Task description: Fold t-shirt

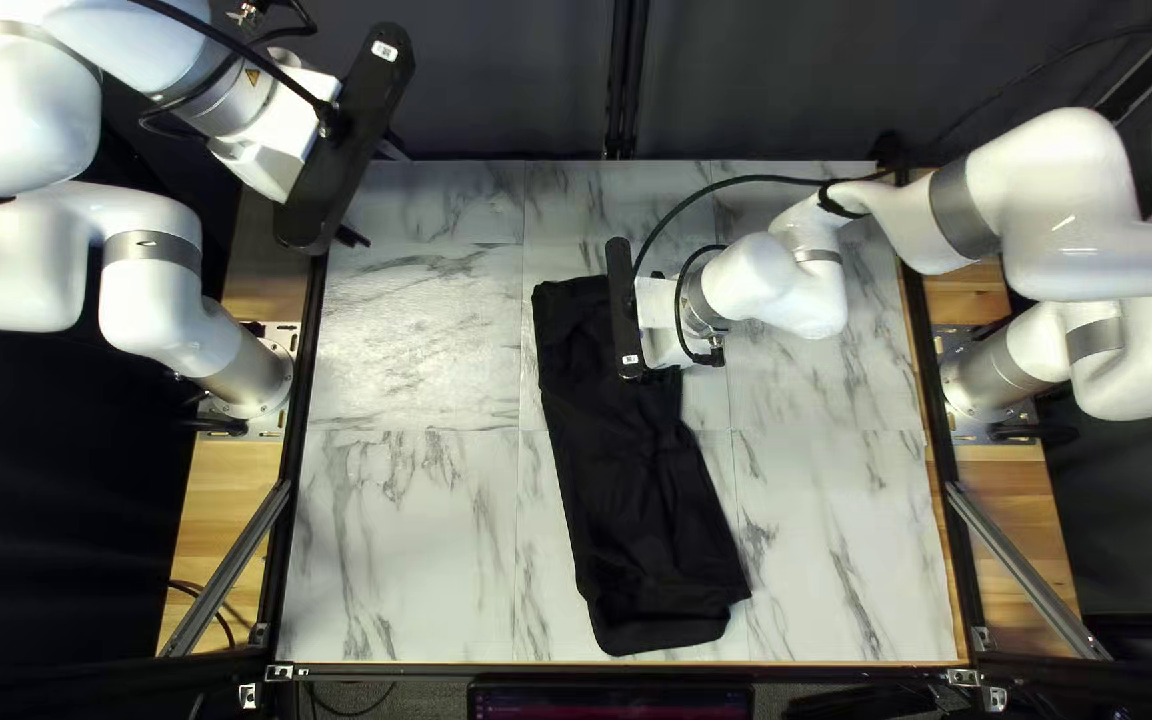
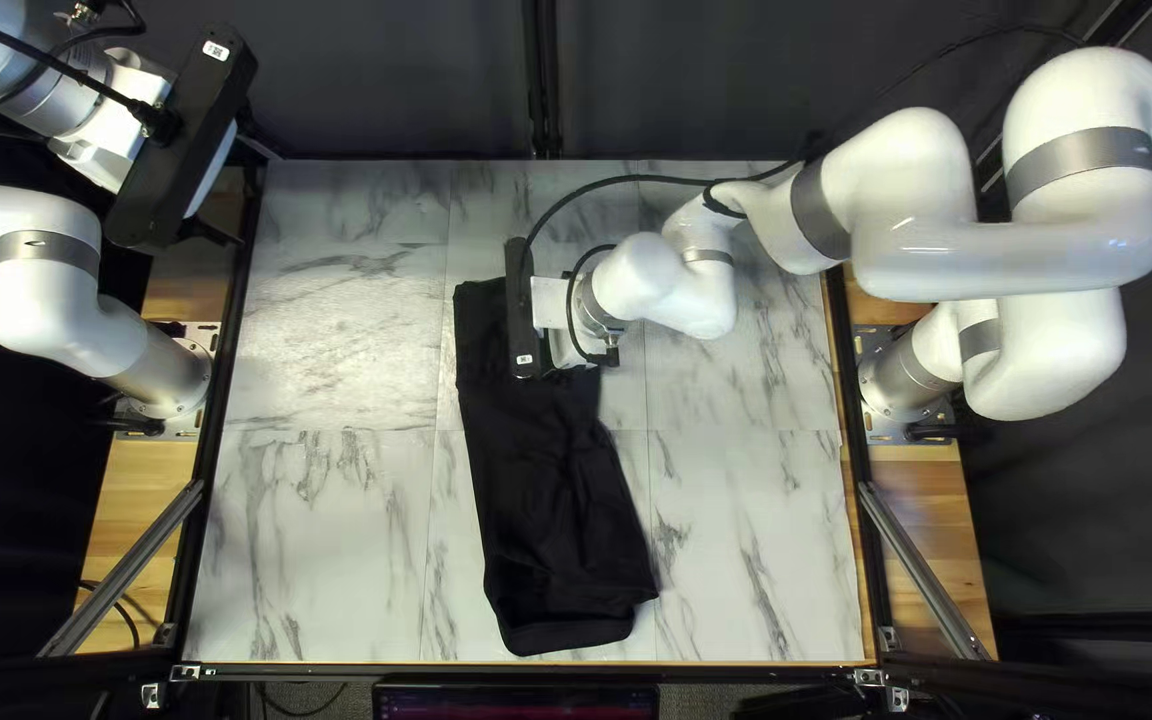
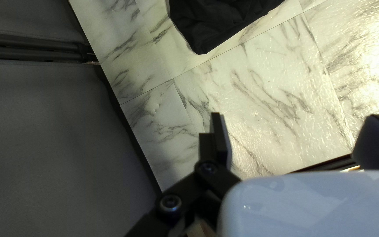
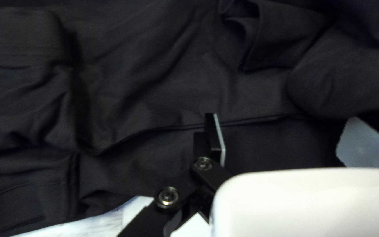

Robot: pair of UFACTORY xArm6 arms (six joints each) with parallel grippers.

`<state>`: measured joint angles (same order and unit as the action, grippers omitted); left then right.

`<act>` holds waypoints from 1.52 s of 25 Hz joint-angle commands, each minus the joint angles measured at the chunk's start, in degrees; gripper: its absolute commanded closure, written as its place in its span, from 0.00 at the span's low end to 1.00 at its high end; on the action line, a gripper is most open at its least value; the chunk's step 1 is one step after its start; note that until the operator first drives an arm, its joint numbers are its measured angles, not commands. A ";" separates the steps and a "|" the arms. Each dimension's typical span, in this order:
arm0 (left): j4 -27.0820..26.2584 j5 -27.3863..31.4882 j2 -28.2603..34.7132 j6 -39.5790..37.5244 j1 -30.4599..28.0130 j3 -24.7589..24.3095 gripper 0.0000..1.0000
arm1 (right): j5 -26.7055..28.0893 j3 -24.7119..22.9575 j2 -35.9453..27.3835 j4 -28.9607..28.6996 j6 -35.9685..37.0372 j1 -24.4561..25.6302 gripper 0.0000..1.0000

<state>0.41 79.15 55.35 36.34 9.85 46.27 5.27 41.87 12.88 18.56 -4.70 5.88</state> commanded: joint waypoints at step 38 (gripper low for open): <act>0.00 0.00 0.00 0.00 0.00 0.00 0.00 | -4.24 -3.29 -7.12 -20.62 18.10 -4.71 1.00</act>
<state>0.40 79.15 55.35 36.34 9.85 46.27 -0.32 41.53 11.41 -18.80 28.81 -1.23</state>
